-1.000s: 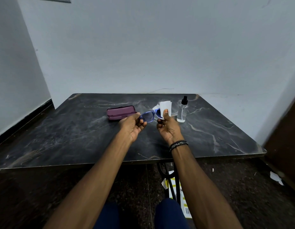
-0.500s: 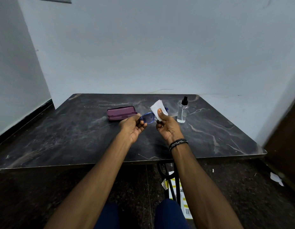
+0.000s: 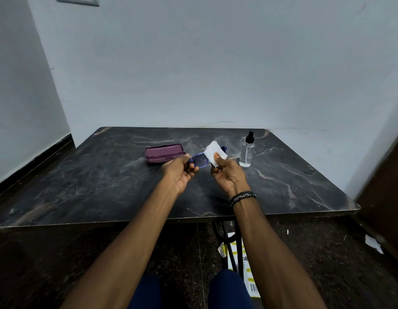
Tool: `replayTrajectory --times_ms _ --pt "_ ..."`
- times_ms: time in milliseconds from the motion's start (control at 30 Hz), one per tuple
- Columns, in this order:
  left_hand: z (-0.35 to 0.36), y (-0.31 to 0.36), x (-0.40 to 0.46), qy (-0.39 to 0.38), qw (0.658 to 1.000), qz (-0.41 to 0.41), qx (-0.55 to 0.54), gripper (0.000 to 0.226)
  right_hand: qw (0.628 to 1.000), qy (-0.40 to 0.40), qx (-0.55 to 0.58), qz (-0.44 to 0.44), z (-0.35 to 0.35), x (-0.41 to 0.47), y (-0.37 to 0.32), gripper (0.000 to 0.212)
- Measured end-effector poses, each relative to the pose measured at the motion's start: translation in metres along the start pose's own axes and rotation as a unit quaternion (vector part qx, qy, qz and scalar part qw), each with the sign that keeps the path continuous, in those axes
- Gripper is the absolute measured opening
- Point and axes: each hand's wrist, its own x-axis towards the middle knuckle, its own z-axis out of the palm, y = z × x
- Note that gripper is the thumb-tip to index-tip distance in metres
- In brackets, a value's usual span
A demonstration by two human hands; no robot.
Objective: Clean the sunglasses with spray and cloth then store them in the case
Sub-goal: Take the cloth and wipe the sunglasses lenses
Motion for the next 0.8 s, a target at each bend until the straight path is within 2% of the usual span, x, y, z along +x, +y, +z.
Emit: replayTrajectory --times_ms 200,400,533,767,800 --pt "-0.0018 -0.0017 -0.0008 -0.005 1.000 0.000 0.008 0.003 0.998 0.016 -0.050 -0.022 0.0026 0.0012 0.0008 0.010" --pt "-0.0010 -0.0019 -0.0013 -0.006 1.000 -0.005 -0.002 0.008 0.997 0.042 -0.048 -0.033 0.0018 0.0022 -0.0003 0.013" --pt "-0.0022 -0.0012 0.0004 0.001 1.000 -0.011 -0.008 0.011 1.000 0.017 -0.022 -0.014 -0.0028 0.0015 0.0011 0.005" --pt "-0.0023 -0.0053 0.0002 -0.006 1.000 -0.014 -0.003 0.006 0.998 0.025 -0.054 -0.033 -0.0016 0.0019 0.0001 0.007" --pt "-0.0015 -0.0051 -0.0002 -0.007 1.000 -0.013 -0.004 0.006 0.997 0.034 -0.054 -0.040 -0.0013 0.0029 0.0003 0.014"
